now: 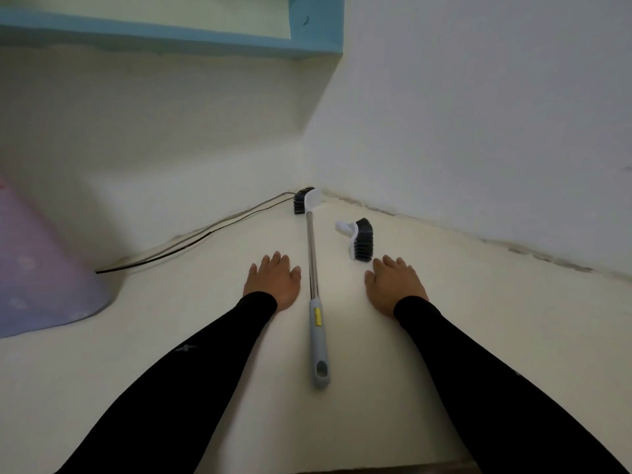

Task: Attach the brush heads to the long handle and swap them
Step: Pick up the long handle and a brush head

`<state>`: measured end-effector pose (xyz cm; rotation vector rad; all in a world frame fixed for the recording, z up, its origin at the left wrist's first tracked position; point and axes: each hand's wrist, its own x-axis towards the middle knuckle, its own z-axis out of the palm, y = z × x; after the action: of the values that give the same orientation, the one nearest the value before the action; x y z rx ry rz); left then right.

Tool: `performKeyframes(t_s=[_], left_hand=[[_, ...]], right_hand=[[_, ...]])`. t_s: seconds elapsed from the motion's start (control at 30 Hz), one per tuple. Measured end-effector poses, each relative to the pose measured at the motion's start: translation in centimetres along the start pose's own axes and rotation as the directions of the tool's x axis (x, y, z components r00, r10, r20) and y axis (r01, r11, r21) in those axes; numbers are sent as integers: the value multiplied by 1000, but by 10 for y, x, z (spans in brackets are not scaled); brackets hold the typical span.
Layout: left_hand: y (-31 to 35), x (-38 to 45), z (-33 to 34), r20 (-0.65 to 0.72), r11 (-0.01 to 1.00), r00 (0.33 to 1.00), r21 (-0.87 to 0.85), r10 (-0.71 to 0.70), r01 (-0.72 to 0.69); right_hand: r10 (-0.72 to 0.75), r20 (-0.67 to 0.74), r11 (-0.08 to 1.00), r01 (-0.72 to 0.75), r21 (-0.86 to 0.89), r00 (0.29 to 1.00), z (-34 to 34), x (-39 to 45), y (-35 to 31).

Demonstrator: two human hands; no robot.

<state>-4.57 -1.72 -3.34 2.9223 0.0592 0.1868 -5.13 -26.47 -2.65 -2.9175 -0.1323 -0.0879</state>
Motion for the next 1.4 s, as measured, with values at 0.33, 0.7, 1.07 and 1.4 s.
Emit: performKeyframes(t_s=[0.33,0.7,1.07,1.4], left_hand=[[19,5,-14,-200,975,979,-220,-27,-18],[59,48,-19,16,894,982,-411,-189,179],[63,51,-32,28,815,951,-508,-309,280],[21,22,-70,-146,865,975,-495,-167,74]], right_hand=[[10,-28,999,-9,36,1000,1,1,0],[14,-78,998,-10,54,997,4,2,3],[-3,-117,998,10,62,993,5,5,3],[-15,-109,996,24,82,994,2,0,3]])
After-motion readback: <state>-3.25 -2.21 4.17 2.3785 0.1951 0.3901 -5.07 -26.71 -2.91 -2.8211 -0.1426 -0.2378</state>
